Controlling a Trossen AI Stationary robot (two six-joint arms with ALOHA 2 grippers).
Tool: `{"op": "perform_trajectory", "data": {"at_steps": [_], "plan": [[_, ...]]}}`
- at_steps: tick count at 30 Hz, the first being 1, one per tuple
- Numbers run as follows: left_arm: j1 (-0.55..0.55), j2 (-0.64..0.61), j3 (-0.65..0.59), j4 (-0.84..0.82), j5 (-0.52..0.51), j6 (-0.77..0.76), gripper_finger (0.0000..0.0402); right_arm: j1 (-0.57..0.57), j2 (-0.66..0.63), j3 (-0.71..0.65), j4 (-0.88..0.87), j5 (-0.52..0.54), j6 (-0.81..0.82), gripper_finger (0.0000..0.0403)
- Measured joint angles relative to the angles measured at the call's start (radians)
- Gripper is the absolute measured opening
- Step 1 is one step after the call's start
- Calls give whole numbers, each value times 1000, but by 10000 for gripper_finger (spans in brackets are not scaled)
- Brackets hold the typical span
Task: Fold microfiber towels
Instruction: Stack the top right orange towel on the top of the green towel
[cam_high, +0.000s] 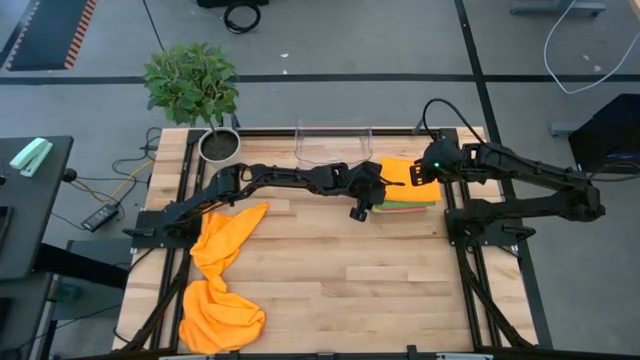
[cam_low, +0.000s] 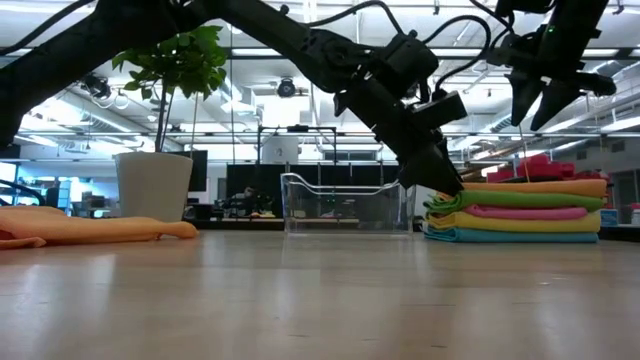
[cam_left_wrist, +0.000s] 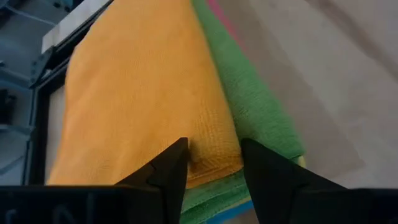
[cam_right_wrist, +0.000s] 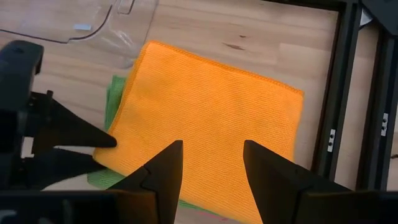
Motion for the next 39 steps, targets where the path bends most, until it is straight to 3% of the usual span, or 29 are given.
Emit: {"op": "perform_trajectory", "data": {"at_steps": [3, 7, 9, 19, 27, 32, 39], "plan": [[-2, 0, 0, 15, -53, 7, 125, 0, 0, 0, 0, 0, -10, 177], [-15, -1, 0, 23, -98, 34, 39, 0, 0, 0, 0, 0, -15, 177], [-27, -3, 0, 34, -119, 40, 15, 0, 0, 0, 0, 0, -22, 177], [-105, -24, 0, 27, -330, 113, 11, 8, 0, 0, -4, 0, -40, 177], [-146, -26, 0, -36, -373, 96, 9, 10, 0, 0, -6, -15, -64, 177], [-142, -26, 0, -55, -373, -18, 12, 10, 0, 0, -6, -23, -64, 177], [-122, -26, 0, -54, -373, -147, 74, 10, 0, 0, -6, -27, -66, 177]]}}
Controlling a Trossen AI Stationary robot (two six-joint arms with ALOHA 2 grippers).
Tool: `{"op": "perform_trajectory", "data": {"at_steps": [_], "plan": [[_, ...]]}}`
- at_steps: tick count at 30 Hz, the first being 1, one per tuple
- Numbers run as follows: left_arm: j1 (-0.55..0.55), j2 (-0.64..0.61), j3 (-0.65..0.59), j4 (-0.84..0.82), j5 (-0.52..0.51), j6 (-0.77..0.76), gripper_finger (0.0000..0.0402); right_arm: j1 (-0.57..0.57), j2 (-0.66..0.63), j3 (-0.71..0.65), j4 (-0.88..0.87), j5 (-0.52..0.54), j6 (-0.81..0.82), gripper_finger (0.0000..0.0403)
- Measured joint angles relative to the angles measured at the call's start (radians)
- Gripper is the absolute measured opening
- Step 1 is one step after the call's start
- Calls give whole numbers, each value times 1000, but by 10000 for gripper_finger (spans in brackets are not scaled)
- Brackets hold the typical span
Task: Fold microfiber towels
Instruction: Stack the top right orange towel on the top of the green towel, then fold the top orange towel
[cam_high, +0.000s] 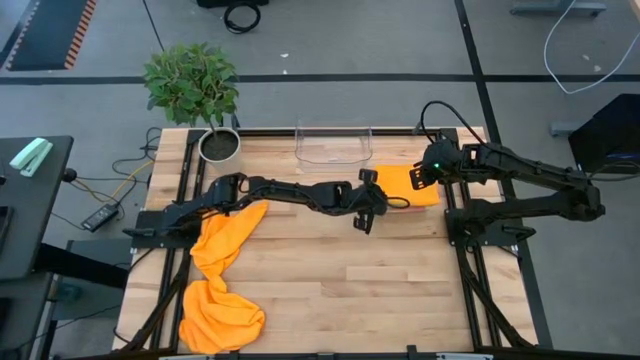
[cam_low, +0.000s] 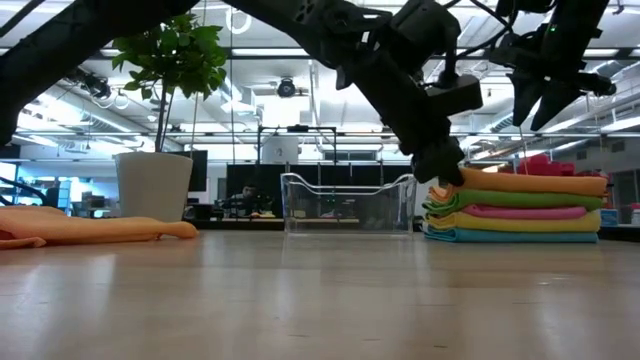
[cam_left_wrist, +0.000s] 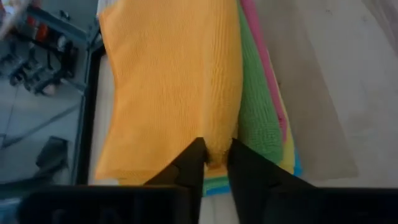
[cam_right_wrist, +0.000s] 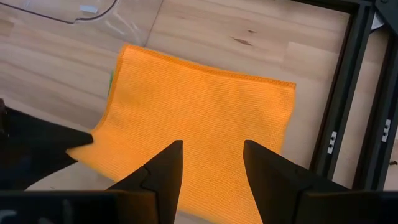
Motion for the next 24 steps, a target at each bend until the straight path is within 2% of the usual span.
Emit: {"op": "perform_trajectory", "data": {"at_steps": [5, 10, 14, 18, 22, 24], "plan": [[-2, -16, -1, -54, 0, -92, 129, 0, 0, 0, -1, 0, 5, 177], [-9, -85, 1, -119, 14, -236, 165, 0, 0, 0, -1, 0, -1, 177], [-19, -175, 0, -287, 44, -387, 181, 13, -1, 0, 1, 0, -26, 177], [-52, -273, 2, -543, 43, -515, 190, 70, -4, 0, 31, 0, -33, 177], [-105, -334, -20, -803, 49, -636, 191, 185, -5, 0, 105, 0, -12, 177], [-137, -395, -78, -836, 68, -694, 186, 262, -6, 0, 146, 1, 22, 177]]}}
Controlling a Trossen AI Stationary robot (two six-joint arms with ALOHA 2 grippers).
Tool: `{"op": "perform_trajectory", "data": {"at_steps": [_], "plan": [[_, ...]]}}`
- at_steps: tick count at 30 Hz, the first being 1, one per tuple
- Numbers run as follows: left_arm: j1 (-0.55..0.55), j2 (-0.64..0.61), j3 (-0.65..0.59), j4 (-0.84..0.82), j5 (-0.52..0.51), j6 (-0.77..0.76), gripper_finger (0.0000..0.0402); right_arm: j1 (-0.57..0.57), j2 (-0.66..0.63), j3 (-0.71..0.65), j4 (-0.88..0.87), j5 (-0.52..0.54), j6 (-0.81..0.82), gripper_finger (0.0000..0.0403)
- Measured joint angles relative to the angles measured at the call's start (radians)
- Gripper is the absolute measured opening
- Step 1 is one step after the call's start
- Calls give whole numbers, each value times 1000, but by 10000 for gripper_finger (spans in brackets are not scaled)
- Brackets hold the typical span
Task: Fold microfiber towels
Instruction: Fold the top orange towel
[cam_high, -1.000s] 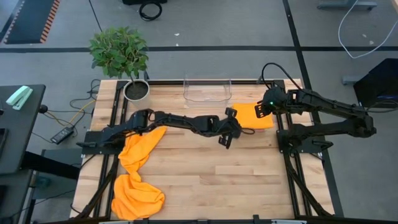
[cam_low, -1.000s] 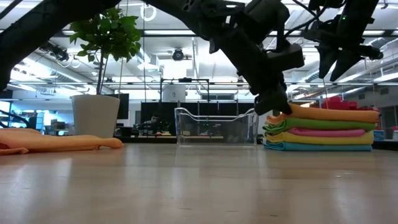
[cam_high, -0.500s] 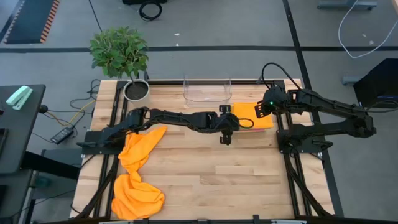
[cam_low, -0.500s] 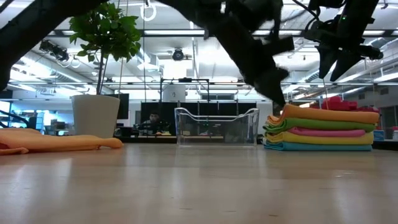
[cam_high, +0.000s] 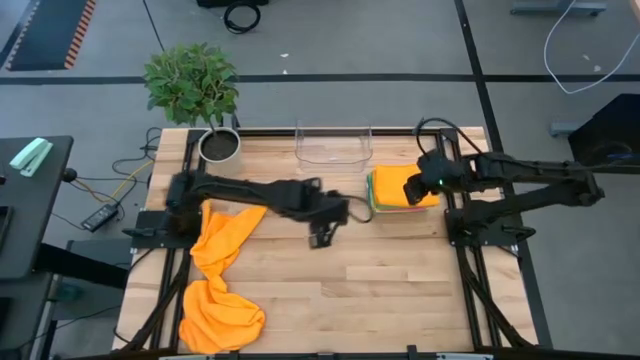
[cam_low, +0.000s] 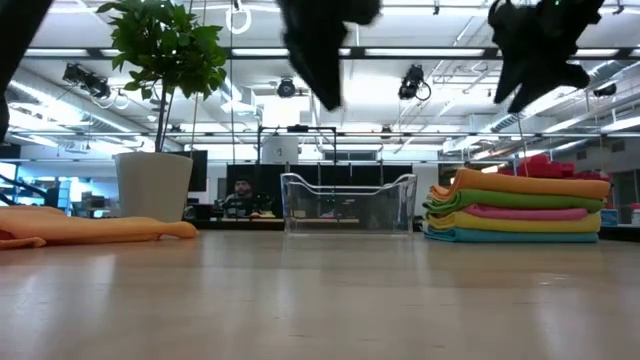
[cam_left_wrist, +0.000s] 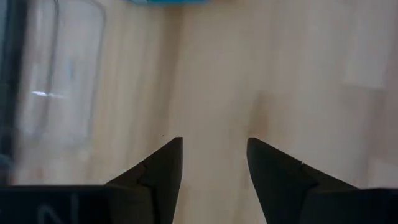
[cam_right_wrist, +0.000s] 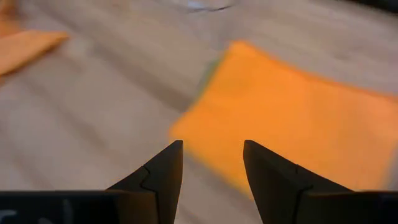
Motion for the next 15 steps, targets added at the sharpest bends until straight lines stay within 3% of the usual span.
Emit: {"op": "perform_trajectory", "data": {"at_steps": [7, 11, 15], "plan": [[-57, -293, -459, 43, 30, -254, 164, 329, 36, -12, 142, 42, 155, 177], [54, -403, -714, 128, 173, -279, 163, 500, 107, -23, 201, 151, 273, 177], [207, -441, -864, 211, 230, -201, 163, 592, 216, -24, 227, 210, 398, 177]]}}
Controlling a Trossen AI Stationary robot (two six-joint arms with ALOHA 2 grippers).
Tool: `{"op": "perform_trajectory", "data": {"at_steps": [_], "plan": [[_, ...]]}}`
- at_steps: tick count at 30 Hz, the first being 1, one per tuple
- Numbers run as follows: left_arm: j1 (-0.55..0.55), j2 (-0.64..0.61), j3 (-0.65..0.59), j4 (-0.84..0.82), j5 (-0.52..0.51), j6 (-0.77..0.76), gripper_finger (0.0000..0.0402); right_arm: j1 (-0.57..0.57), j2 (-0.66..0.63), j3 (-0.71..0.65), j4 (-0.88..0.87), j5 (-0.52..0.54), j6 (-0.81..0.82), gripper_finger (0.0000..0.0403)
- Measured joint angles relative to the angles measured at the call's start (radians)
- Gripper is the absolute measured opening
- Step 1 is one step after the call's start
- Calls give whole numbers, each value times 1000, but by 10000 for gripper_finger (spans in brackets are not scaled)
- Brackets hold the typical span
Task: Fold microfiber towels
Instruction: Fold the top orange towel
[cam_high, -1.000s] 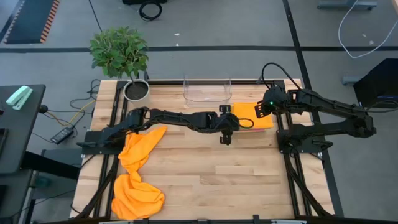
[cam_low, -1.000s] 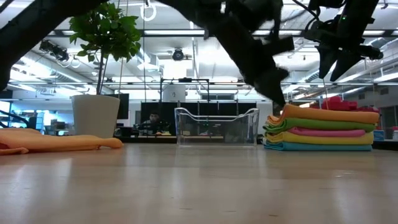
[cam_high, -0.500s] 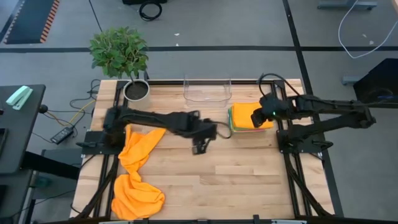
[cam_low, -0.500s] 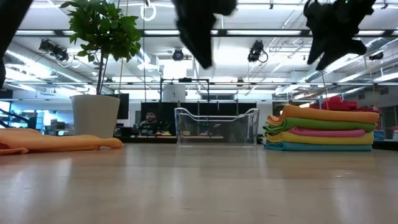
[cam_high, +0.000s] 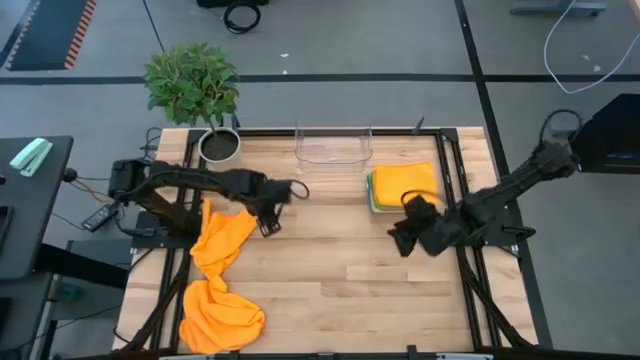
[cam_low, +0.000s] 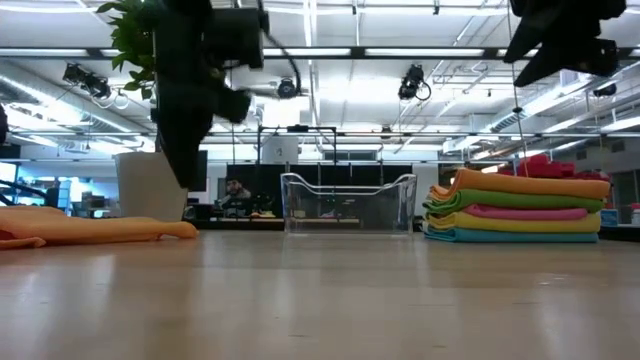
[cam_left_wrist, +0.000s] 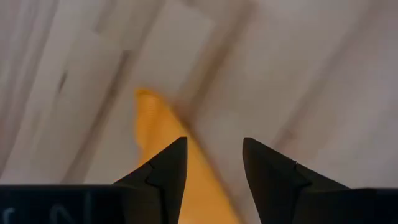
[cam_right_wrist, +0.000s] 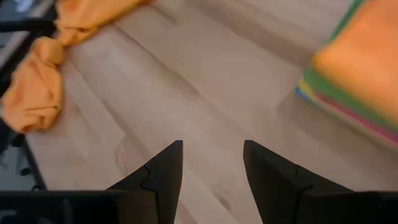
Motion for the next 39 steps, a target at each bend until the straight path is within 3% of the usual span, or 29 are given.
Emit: {"op": "perform_trajectory", "data": {"at_steps": [7, 12, 15, 22, 27, 30, 34, 39], "plan": [[214, 18, -98, 66, 66, 280, 163, 18, 191, -1, 103, -51, 197, 177], [292, 21, -145, 113, 263, 347, 163, 18, 264, -1, 213, -68, 290, 177], [294, 27, -176, 145, 297, 348, 163, 18, 278, -1, 276, -68, 318, 177], [234, 32, -225, 178, 297, 350, 147, 19, 267, -1, 306, -64, 373, 177], [136, 32, -226, 163, 277, 329, 21, 39, 267, -1, 320, -64, 373, 177], [70, 32, -211, 162, 271, 268, 15, 45, 267, -1, 321, -64, 365, 177], [-26, 27, -107, 159, 271, 217, 7, 59, 265, -1, 320, -66, 304, 177], [-119, 26, 138, 180, 260, 155, 6, 73, 265, -1, 315, -86, 192, 177]]}}
